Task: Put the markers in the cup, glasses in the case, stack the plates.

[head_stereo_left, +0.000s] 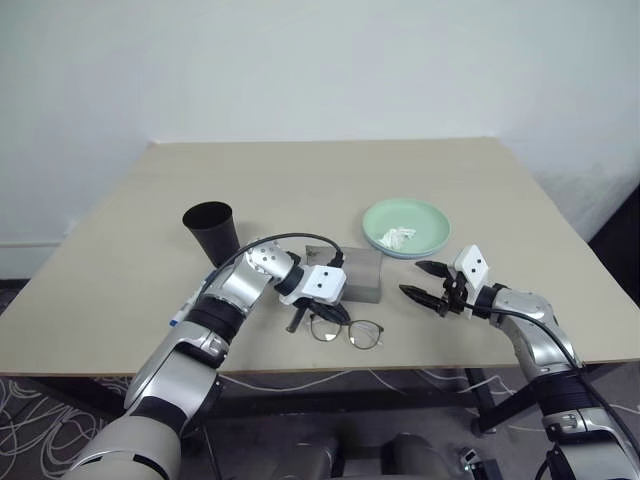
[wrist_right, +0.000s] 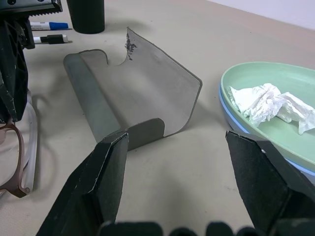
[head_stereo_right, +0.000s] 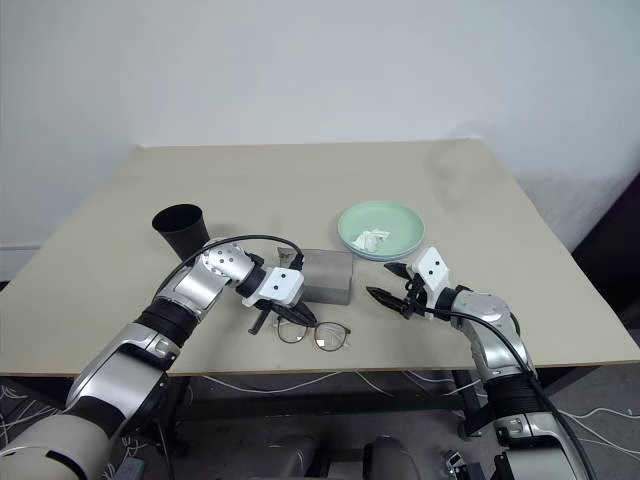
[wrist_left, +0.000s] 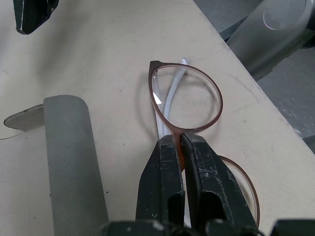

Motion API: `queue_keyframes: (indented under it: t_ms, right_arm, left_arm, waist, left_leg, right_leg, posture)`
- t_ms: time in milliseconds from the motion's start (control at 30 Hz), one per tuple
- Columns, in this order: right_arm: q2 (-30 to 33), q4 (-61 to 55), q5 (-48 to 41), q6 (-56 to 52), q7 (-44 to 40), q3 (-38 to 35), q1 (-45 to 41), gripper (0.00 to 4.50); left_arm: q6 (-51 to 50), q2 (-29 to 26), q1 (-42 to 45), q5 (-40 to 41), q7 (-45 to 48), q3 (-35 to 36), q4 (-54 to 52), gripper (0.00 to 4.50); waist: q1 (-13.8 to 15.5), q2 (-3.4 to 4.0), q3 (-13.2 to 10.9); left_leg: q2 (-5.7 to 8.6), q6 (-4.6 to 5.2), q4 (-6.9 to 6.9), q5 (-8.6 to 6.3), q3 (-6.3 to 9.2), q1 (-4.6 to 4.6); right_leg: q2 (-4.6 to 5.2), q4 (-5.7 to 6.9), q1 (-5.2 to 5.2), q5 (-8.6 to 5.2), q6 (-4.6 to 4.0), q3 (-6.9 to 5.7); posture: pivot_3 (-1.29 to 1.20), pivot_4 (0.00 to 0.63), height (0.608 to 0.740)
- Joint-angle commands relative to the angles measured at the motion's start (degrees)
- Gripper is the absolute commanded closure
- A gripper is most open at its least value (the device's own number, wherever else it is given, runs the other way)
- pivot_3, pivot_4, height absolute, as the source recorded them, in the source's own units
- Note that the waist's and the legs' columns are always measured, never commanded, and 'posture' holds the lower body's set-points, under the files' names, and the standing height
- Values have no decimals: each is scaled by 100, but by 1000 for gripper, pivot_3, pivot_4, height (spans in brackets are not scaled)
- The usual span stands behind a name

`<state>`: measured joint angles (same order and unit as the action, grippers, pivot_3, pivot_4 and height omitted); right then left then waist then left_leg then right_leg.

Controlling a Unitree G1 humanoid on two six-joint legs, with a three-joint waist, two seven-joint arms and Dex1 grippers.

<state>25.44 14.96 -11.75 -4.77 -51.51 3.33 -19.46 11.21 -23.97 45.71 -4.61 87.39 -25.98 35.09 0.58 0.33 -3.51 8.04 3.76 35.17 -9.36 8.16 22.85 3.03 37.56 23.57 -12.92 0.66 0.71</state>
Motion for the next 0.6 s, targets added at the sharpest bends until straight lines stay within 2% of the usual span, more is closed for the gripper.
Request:
queue_keyframes:
  t_ms: [33, 367, 467, 600]
  right_arm:
    - [82, -92, -95, 105, 6, -189, -123, 1068]
    - [188, -1, -59, 163, 0, -249, -203, 1068]
    - [206, 93, -52, 207, 7, -277, -244, 1068]
    - [207, 200, -30, 267, 28, -296, -299, 1068]
  left_arm:
    - [-234, -31, 238, 255, 22, 261, -297, 4477]
    - [-223, -187, 496, 383, -229, 580, -266, 4477]
    - [-178, -166, 713, 407, -363, 705, -62, 4477]
    - [471, -110, 1260, 235, -770, 809, 673, 4477]
  waist:
    - [-1, 0, 0]
    - [-1, -1, 0]
    - [1, -1, 0]
    - [1, -6, -2]
  left_leg:
    - [0, 0, 0, 0, 0, 0]
    - [0, 0, 2, 0, 0, 0]
    - [0, 0, 2, 0, 1, -1]
    - [0, 0, 3, 0, 0, -1]
  right_leg:
    - [0, 0, 0, 0, 0, 0]
    - [-1, 1, 0, 1, 2, 0]
    - [-1, 1, -2, 1, 2, -1]
    - [0, 0, -2, 2, 3, -2]
  posture:
    - [0, 0, 738]
    - [0, 0, 738]
    - [0, 0, 738]
    - [0, 0, 738]
